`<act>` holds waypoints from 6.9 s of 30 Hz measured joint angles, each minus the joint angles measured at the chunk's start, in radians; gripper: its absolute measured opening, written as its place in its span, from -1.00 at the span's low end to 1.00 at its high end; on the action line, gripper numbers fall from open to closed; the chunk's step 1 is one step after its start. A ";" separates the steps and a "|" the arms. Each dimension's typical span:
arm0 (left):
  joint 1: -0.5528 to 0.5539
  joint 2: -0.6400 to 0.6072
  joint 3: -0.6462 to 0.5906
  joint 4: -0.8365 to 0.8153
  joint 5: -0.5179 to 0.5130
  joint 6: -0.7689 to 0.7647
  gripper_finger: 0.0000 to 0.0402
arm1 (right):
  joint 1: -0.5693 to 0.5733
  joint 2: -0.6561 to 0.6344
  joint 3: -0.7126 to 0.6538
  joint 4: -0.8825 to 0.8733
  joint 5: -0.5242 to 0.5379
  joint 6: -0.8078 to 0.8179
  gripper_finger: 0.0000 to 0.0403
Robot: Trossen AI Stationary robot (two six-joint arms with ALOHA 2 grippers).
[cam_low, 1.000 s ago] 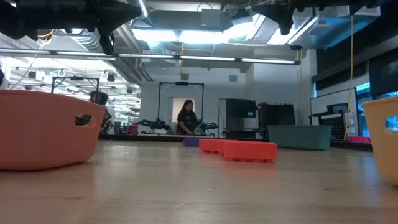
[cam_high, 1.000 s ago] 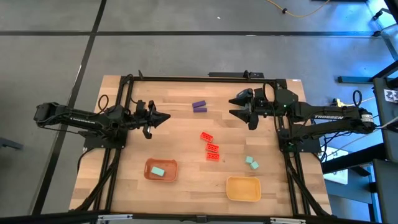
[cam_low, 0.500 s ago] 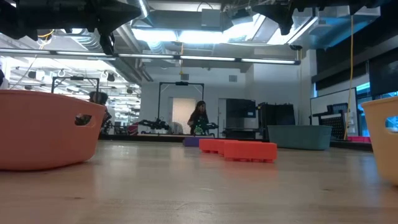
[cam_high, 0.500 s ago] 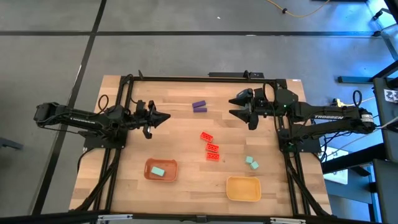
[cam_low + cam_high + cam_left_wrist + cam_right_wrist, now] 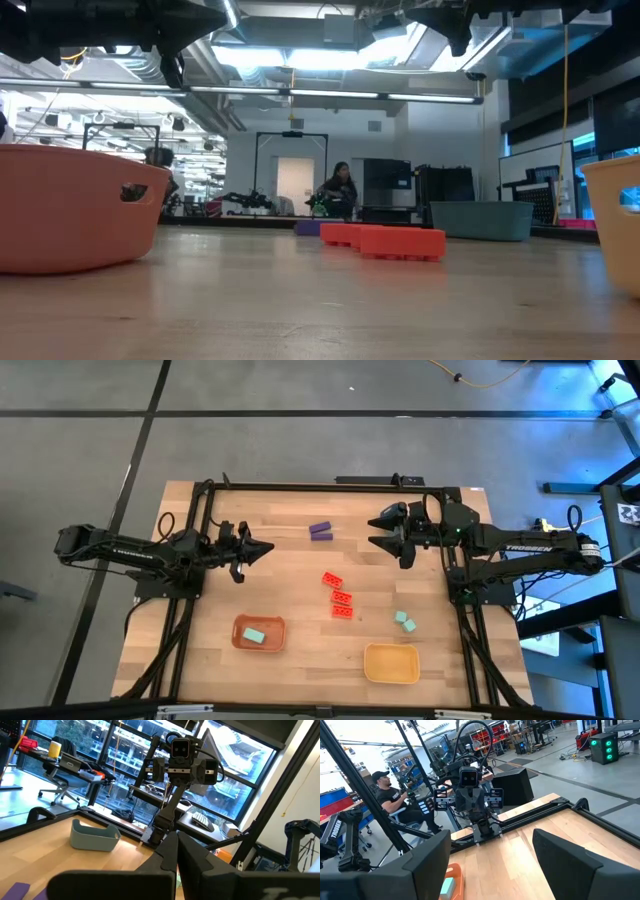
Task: Sort & place blocks by color
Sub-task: Put the top light blue block into the brown bin
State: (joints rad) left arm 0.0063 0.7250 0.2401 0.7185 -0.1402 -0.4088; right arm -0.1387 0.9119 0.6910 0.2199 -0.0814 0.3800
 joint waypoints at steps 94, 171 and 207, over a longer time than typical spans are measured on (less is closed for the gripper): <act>0.000 0.000 0.000 0.016 -0.004 0.016 -1.00 | 0.530 0.460 0.063 -1.010 0.001 1.456 0.41; 0.000 0.000 0.000 0.137 0.028 0.020 -1.00 | 0.132 0.355 0.080 0.362 0.053 0.087 -0.33; 0.000 0.000 0.000 0.166 -0.055 -0.009 -1.00 | 0.424 1.133 0.734 0.134 -0.024 0.218 -0.33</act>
State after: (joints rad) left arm 0.0063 0.7254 0.2405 0.8845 -0.1957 -0.4175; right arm 0.2851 2.0450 1.4247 0.3535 -0.1055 0.5976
